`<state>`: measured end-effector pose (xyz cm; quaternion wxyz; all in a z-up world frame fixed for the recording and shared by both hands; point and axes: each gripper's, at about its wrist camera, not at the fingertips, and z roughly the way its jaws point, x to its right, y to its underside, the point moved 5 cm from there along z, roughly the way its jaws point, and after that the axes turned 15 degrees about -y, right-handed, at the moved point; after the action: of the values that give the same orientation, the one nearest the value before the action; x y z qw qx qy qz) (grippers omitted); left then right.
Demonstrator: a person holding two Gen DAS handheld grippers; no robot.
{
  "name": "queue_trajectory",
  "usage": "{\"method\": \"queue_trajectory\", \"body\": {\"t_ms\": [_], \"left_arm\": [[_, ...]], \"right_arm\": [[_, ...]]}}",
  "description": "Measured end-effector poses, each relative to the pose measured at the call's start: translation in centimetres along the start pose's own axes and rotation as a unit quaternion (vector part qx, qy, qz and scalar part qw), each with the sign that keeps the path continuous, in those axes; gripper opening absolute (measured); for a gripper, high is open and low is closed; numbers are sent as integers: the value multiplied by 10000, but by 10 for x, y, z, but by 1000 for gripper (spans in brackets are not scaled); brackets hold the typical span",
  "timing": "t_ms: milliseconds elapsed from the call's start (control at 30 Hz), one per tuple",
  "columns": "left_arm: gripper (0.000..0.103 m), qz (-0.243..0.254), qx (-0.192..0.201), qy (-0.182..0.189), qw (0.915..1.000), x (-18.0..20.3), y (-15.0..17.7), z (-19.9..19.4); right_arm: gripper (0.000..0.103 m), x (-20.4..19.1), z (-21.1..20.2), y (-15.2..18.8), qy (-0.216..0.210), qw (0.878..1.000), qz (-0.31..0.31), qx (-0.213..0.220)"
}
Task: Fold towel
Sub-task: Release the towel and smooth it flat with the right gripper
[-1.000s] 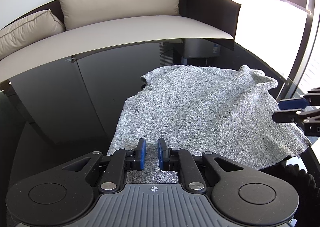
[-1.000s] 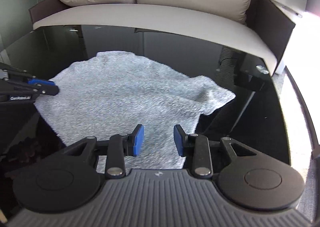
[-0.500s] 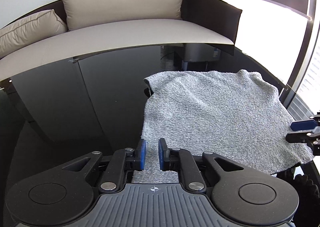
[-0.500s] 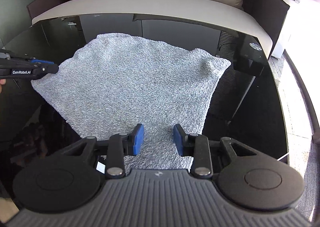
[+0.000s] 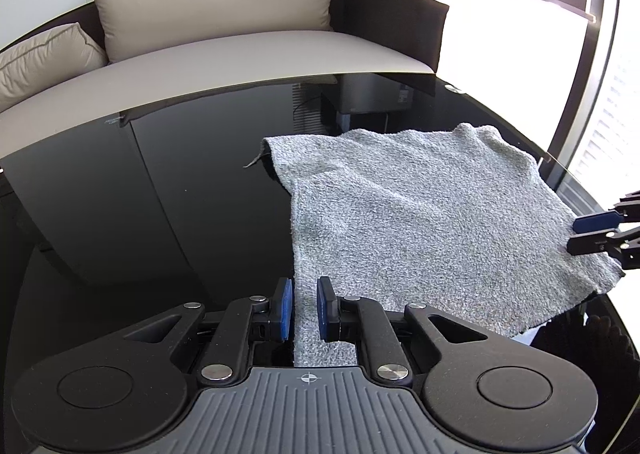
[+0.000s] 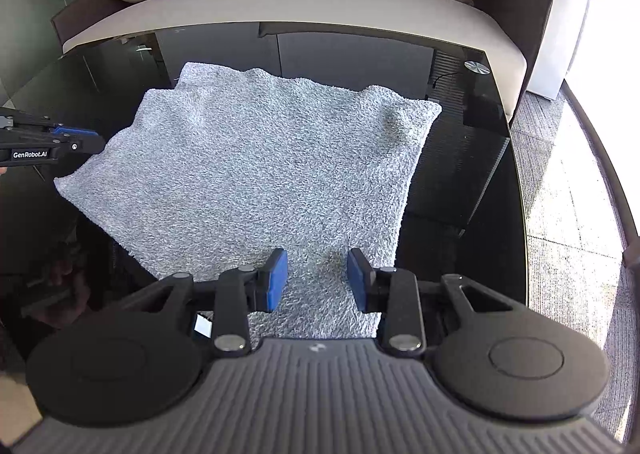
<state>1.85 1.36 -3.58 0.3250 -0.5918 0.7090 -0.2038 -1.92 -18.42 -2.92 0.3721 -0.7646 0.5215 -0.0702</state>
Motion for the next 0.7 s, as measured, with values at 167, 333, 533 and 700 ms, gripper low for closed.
{"method": "queue_trajectory", "body": {"t_ms": [167,333,533,700], "left_arm": [[12,24,-6,-88,10000,2,6,-2],[12,74,2,-174,9998,6,15,-10],[12,127,73,-354,9993,16,22,-20],[12,95,128,-447,9989,18,25,-23]], "right_arm": [[37,2,2,0,159,9998,64,86],[47,-1,8,0,279,9995,-2,127],[51,0,8,1,397,9991,10,152],[51,2,7,3,401,9990,37,189]]}}
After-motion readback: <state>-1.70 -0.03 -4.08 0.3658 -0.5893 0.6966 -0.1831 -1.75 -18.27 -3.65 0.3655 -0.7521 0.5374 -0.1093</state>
